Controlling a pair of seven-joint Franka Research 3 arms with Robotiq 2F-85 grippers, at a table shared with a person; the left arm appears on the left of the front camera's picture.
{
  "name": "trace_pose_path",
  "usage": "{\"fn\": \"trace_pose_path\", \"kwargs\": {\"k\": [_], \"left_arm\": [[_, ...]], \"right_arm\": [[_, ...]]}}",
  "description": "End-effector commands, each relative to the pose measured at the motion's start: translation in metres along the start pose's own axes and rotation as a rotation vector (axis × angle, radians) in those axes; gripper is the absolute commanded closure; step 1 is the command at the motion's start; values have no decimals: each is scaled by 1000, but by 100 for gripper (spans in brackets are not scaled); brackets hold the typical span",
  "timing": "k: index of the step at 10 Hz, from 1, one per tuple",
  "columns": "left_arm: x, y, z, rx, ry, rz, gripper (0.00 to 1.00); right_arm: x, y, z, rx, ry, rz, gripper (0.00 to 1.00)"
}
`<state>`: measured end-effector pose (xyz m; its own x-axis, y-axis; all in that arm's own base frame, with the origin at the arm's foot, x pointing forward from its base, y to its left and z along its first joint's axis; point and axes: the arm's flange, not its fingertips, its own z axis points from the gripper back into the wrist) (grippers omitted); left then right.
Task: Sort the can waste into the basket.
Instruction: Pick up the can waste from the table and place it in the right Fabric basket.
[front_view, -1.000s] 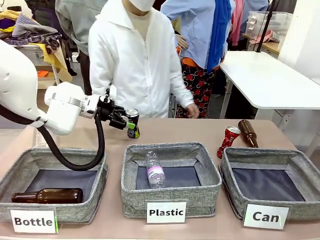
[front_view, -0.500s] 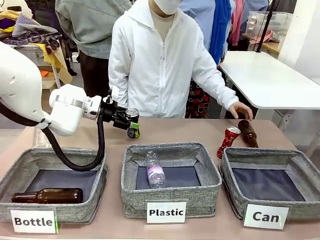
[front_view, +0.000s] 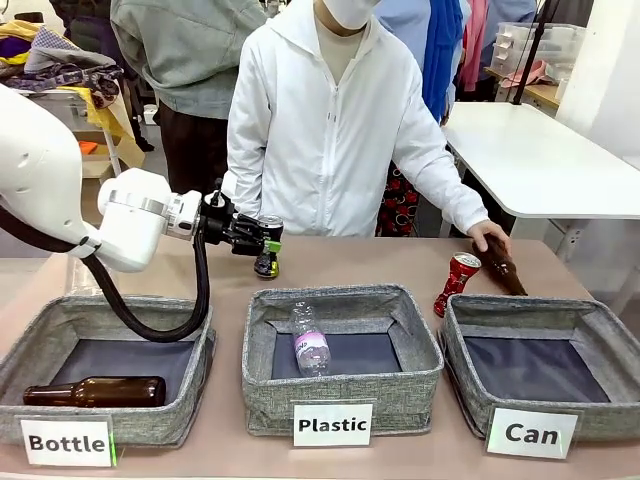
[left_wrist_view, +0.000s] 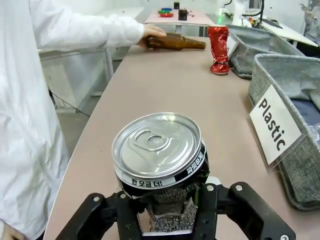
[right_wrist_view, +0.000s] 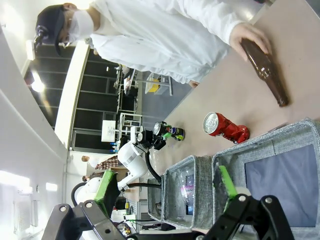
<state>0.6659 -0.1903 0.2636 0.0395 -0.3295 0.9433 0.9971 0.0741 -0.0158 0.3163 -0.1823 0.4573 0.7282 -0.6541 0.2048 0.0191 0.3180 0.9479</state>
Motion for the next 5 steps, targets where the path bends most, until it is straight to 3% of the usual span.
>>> {"fn": "trace_pose_path", "kwargs": {"k": [1,3,5], "left_arm": [[5,2,11,12,-24,-6,100],[23,-1,41,55,-41,-40,100],[68,-35,116,-47,-5,22,100]], "right_arm": [[2,-1,-2,27,-17,19,0],[2,-1,-2,27,-17,19,0],[2,-1,-2,27,-17,19,0]]}}
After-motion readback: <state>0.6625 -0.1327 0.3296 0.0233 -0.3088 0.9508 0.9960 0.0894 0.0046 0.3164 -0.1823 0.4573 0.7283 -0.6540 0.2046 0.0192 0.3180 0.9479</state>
